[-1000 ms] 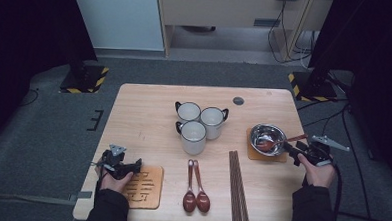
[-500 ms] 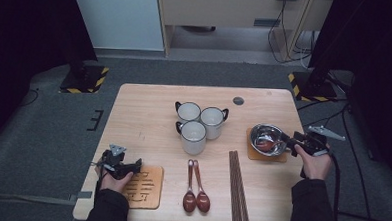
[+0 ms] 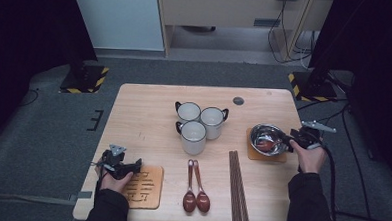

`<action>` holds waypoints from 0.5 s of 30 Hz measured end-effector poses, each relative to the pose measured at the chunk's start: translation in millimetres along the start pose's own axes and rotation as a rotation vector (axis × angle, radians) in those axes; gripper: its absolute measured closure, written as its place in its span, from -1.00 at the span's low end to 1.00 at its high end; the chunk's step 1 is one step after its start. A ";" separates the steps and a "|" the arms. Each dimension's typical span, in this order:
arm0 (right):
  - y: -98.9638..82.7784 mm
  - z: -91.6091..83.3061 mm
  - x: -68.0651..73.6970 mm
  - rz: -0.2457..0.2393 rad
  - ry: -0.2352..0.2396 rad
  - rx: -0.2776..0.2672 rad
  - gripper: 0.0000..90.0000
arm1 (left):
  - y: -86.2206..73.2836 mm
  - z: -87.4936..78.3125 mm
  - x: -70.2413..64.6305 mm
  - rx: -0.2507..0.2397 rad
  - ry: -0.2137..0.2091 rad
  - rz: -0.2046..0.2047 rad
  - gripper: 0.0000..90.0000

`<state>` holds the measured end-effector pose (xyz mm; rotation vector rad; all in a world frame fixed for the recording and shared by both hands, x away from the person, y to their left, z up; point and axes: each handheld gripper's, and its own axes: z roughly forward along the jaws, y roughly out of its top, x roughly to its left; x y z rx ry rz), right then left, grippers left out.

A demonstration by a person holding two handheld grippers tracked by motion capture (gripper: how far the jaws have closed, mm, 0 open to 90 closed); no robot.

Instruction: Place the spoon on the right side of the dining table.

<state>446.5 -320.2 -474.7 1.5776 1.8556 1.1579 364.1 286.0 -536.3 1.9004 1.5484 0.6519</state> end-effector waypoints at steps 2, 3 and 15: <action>-0.9 0.2 -1.2 -0.001 -0.008 0.016 -0.17 | 0.0 0.0 0.0 0.000 0.000 0.000 -0.87; -1.6 -0.1 -1.8 0.001 -0.009 0.025 -0.18 | 0.0 0.0 0.0 0.000 0.000 0.000 -0.87; -9.6 -9.0 -3.6 0.001 -0.012 0.076 -0.22 | 0.0 0.0 0.0 0.000 0.000 0.000 -0.87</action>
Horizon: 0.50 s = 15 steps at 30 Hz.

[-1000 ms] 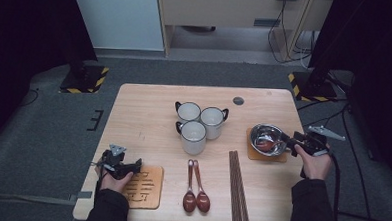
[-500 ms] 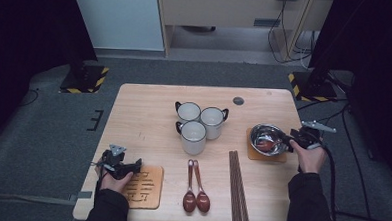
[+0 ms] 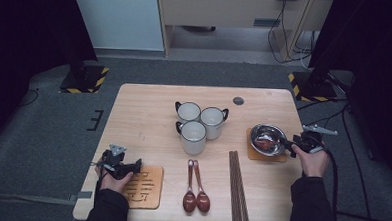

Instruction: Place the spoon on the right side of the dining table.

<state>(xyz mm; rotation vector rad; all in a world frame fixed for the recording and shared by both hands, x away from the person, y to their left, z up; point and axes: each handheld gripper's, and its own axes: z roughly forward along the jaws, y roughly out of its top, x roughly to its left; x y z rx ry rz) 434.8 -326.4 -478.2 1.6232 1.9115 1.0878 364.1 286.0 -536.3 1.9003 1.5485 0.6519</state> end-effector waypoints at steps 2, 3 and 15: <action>-1.7 -2.9 0.9 -0.003 0.006 0.009 -0.22 | 0.0 0.0 0.0 0.000 0.000 0.000 -0.87; -2.6 -4.3 1.3 -0.006 0.009 0.008 -0.22 | 0.0 0.0 0.0 0.000 0.000 0.000 -0.87; -14.8 -18.4 7.1 -0.026 0.056 0.042 -0.25 | 0.0 0.0 0.0 0.000 0.000 0.000 -0.87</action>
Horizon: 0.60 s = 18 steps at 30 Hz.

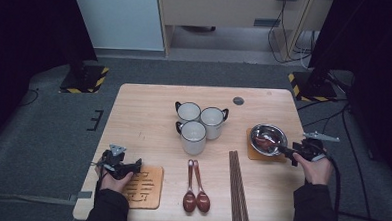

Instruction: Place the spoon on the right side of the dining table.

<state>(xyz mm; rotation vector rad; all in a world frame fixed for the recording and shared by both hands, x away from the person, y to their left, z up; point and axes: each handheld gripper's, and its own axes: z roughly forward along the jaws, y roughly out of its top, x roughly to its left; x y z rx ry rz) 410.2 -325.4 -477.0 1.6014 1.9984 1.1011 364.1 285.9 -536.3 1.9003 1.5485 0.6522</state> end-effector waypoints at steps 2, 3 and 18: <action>-0.5 -2.5 0.2 0.010 0.004 -0.003 -0.25 | 0.0 0.0 0.0 0.000 0.000 0.000 -0.87; -0.8 -3.6 -0.1 0.010 0.004 -0.005 -0.25 | 0.0 0.0 0.0 0.000 0.000 0.000 -0.87; -13.1 -21.0 6.1 -0.030 0.057 -0.011 -0.24 | 0.0 0.0 0.0 0.000 0.001 0.000 -0.87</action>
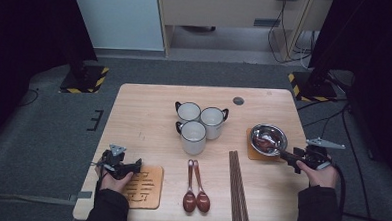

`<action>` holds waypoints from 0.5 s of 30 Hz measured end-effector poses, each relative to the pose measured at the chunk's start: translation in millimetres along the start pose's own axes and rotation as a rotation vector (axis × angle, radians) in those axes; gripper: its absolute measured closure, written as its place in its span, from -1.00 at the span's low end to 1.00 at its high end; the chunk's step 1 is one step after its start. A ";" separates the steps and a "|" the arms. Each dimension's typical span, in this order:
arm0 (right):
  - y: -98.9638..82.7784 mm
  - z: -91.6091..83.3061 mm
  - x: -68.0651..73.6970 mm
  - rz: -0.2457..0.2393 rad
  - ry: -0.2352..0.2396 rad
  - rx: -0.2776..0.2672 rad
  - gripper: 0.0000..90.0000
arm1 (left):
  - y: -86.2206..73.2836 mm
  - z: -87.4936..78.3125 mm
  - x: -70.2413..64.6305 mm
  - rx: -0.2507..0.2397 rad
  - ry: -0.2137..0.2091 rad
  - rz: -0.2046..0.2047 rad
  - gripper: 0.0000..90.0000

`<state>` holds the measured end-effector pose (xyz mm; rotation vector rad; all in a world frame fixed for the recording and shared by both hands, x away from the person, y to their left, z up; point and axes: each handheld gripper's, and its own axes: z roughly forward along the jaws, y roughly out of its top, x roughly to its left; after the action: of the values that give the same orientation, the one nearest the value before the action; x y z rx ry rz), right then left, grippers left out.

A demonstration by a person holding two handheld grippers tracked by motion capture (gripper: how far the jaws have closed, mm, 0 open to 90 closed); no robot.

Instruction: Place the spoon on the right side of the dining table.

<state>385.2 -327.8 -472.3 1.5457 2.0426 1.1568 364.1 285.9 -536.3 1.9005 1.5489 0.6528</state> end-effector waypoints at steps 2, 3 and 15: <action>-0.8 -0.1 3.2 -0.005 0.009 0.003 -0.24 | 0.0 0.0 0.0 0.000 0.000 0.000 -0.87; -1.2 0.0 5.8 -0.006 0.015 0.003 -0.24 | 0.0 0.0 0.0 0.000 0.000 0.000 -0.87; -9.6 -1.3 26.4 -0.043 0.040 0.016 -0.23 | 0.0 0.0 0.0 0.000 0.000 0.000 -0.87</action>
<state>368.7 -305.1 -473.4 1.4905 2.1054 1.1671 364.1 285.9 -536.3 1.9008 1.5487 0.6529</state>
